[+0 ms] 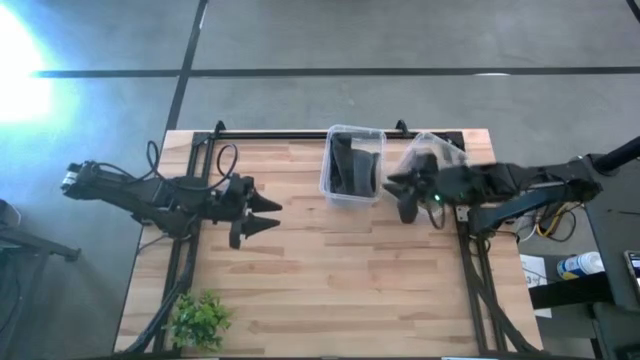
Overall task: Pick & Place hat
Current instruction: Return to Home Position
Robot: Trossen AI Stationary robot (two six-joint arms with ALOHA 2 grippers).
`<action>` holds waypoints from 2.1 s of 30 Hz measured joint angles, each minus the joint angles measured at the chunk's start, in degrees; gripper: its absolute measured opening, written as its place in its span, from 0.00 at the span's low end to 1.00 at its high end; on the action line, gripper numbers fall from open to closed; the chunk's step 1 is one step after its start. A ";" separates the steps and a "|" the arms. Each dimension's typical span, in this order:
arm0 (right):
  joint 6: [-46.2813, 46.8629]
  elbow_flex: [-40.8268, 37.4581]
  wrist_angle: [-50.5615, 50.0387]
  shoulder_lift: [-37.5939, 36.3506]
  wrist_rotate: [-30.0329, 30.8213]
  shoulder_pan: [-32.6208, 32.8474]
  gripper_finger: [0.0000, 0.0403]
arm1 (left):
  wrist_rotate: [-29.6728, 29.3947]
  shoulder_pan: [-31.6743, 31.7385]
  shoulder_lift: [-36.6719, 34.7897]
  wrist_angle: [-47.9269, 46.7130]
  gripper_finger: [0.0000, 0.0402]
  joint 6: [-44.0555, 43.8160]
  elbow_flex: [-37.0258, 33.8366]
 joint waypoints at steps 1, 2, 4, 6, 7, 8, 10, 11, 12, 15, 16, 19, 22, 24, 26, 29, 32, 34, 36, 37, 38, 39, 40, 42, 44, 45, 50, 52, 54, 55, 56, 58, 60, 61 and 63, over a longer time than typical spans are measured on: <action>1.65 -2.24 0.54 -1.61 1.19 1.34 0.35 | -0.04 0.25 -0.25 0.41 0.56 0.00 -0.53; 3.15 -4.65 1.63 -3.39 2.19 2.42 0.35 | -0.04 0.56 -0.58 0.58 0.56 0.02 -1.02; 5.36 -9.59 4.89 -7.17 3.45 4.29 0.35 | 0.24 1.25 -1.50 1.52 0.56 0.04 -2.49; 5.64 -14.59 9.06 -10.91 3.85 6.12 0.35 | 1.28 1.94 -2.84 3.64 0.56 0.97 -4.45; 5.47 -16.76 11.09 -12.65 3.85 6.88 0.35 | 2.33 2.09 -3.61 5.32 0.56 1.95 -5.70; 5.28 -18.77 12.84 -14.34 3.79 7.48 0.34 | 3.94 2.22 -4.45 7.40 0.56 3.11 -7.02; 5.25 -22.21 14.34 -17.56 3.74 8.36 0.34 | 6.56 2.26 -6.45 11.56 0.56 4.49 -9.85; 5.50 -23.74 14.48 -19.00 3.78 8.57 0.33 | 7.03 2.24 -7.51 13.03 0.56 5.02 -11.16; 6.15 -25.22 14.44 -20.33 3.87 8.66 0.33 | 7.25 2.24 -8.67 14.26 0.56 5.50 -12.53; 9.78 -29.57 12.17 -24.54 3.83 8.54 0.33 | 7.29 2.28 -12.35 14.93 0.56 5.77 -16.35; 11.94 -30.96 10.52 -26.19 4.07 8.26 0.33 | 7.29 2.28 -13.57 14.93 0.56 5.74 -17.58; 22.39 -35.21 8.10 -30.41 4.60 8.21 0.33 | 7.30 2.28 -16.89 15.54 0.56 5.01 -21.12; 16.07 -39.80 15.50 -34.09 1.60 8.98 0.34 | 7.28 2.28 -19.17 16.94 0.56 4.70 -24.04; 9.18 -42.68 23.40 -36.49 -1.52 8.95 0.35 | 7.14 2.28 -20.60 17.00 0.56 5.01 -25.90; 5.04 -45.12 27.88 -38.83 -4.05 8.95 0.35 | 5.96 2.28 -21.79 17.07 0.56 5.13 -27.61; 5.16 -47.87 28.05 -41.96 -4.36 8.96 0.34 | 1.84 2.28 -23.53 16.96 0.56 4.26 -30.39; 9.54 -51.07 27.91 -44.21 -4.47 8.95 0.33 | -2.08 2.30 -24.42 17.02 0.56 3.03 -32.52; 12.41 -53.22 28.21 -45.05 -4.16 8.92 0.32 | -2.96 2.28 -24.58 17.04 0.56 2.48 -33.84; 13.37 -55.12 29.09 -45.52 -4.11 8.93 0.32 | -3.03 2.28 -24.58 17.01 0.56 2.44 -35.42; 13.31 -55.91 29.62 -45.60 -4.40 8.95 0.32 | -3.04 2.28 -24.57 17.02 0.56 2.43 -36.20; 12.89 -56.52 29.92 -45.61 -4.48 8.95 0.32 | -3.06 2.28 -24.49 17.03 0.56 2.41 -37.07; 12.05 -57.11 30.69 -45.61 -4.46 8.95 0.32 | -3.08 2.28 -24.46 17.01 0.56 2.40 -38.04; 11.00 -57.45 31.01 -45.61 -4.44 8.95 0.32 | -3.10 2.28 -24.47 16.98 0.56 2.40 -39.06; 8.46 -57.66 31.00 -45.61 -4.55 8.97 0.32 | -3.12 2.28 -24.47 17.00 0.56 2.40 -41.19; 5.09 -57.65 31.45 -45.61 -4.43 8.95 0.32 | -3.13 2.27 -24.52 16.99 0.56 2.40 -43.57; 3.25 -57.35 31.47 -45.55 -4.40 8.95 0.31 | -3.13 2.20 -24.87 16.99 0.56 2.40 -45.01; -9.83 -53.28 30.47 -45.20 -4.34 8.88 0.29 | -2.69 2.35 -29.73 5.54 0.56 2.38 -47.63; -17.28 -50.74 31.36 -45.27 -4.36 8.91 0.29 | -1.99 2.47 -30.66 4.79 0.56 2.72 -47.26; -23.10 -48.62 31.52 -44.92 -4.13 8.88 0.28 | -1.66 2.46 -33.02 4.81 0.56 2.50 -47.23; -25.63 -47.71 31.43 -44.75 -4.24 8.88 0.28 | -1.59 2.46 -34.72 4.90 0.56 2.37 -47.31; -27.67 -46.80 31.27 -44.49 -4.26 8.88 0.28 | -1.61 2.47 -36.73 5.04 0.56 2.32 -47.42; -32.37 -44.69 31.52 -44.36 -4.29 8.88 0.29 | -1.59 2.72 -40.59 5.50 0.56 2.30 -47.67; -37.11 -42.94 31.87 -44.46 -4.26 8.88 0.29 | -1.47 3.03 -43.99 6.06 0.56 2.29 -47.93; -39.10 -42.41 31.93 -44.39 -4.26 8.88 0.30 | -1.60 3.24 -45.51 6.68 0.56 2.29 -48.07; -41.97 -41.96 31.36 -44.32 -4.27 8.88 0.30 | -1.57 3.76 -47.65 7.20 0.56 2.24 -48.26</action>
